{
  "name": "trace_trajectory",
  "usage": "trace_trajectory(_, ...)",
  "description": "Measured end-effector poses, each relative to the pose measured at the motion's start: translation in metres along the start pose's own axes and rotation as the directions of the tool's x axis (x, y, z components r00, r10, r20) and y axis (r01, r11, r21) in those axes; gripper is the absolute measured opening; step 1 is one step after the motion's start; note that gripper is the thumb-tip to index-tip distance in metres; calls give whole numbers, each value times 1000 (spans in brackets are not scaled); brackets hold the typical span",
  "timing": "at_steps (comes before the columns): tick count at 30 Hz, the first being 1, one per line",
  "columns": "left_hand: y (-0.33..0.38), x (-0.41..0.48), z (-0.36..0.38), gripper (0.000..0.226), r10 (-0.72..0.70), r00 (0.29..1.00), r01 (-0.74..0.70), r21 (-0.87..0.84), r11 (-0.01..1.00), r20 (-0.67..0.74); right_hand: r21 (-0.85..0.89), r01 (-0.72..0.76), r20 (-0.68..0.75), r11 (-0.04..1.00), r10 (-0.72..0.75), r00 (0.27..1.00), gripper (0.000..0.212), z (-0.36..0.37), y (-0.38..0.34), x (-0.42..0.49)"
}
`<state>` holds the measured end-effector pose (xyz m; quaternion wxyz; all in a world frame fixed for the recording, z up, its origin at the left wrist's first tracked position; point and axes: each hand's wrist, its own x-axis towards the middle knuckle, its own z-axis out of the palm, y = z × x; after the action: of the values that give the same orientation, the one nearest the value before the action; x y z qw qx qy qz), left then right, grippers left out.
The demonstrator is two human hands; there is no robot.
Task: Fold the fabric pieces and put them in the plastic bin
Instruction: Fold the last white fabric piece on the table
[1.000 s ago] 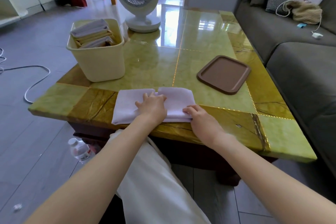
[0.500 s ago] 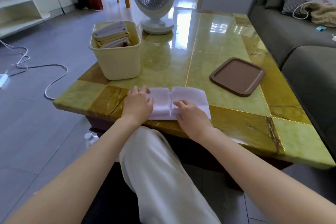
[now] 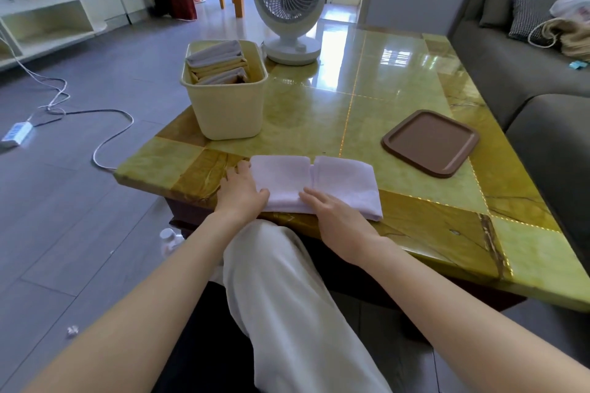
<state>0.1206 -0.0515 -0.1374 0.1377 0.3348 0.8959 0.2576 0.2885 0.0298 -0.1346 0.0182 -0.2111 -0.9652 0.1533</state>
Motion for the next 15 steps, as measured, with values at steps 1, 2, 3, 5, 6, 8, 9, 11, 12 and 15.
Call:
trace_trajectory(1, 1, 0, -3, 58, -32, 999, 32, -123, 992, 4, -8, 17, 10, 1000, -17, 1000, 61, 1, -1, 0)
trace_trajectory(2, 3, 0, -6, 57, -69, 997, 71, -237, 969, 17, -9, 26, 10, 1000, -25, 1000, 58, 2, -2, -1)
trace_trajectory(3, 5, 0, -10, 58, -104, 994, 111, -321, 941, 39, -7, 23, 4, 1000, -23, 1000, 56, 2, -2, -1)
trace_trajectory(5, 10, 0, -16, 59, -136, 988, 155, -436, 886, 75, 16, 0, 6, 1000, 0, 1000, 53, 5, -2, 1)
trace_trajectory(6, 15, -2, -19, 59, -129, 990, 144, -484, 863, 66, 62, -21, 8, 998, 20, 1000, 50, 5, -2, 3)
trace_trajectory(8, 32, -9, -25, 59, -45, 999, 37, -545, 838, -1, 212, -83, -11, 974, 87, 996, 42, 3, -4, 8)
trace_trajectory(9, 43, -12, -28, 58, 22, 999, -34, -550, 834, -28, 291, -127, -20, 948, 139, 990, 38, 0, -5, 11)
trace_trajectory(11, 72, -19, -29, 56, 151, 988, -145, -548, 824, -34, 474, -221, -36, 852, 270, 962, 35, -8, -2, 19)
trace_trajectory(12, 86, -22, -27, 52, 191, 981, -168, -551, 817, -16, 574, -239, -52, 783, 326, 944, 32, -12, 1, 22)
trace_trajectory(15, 117, -25, -11, 40, 237, 969, -157, -574, 804, 66, 810, -178, -131, 559, 468, 874, 26, -30, 12, 17)
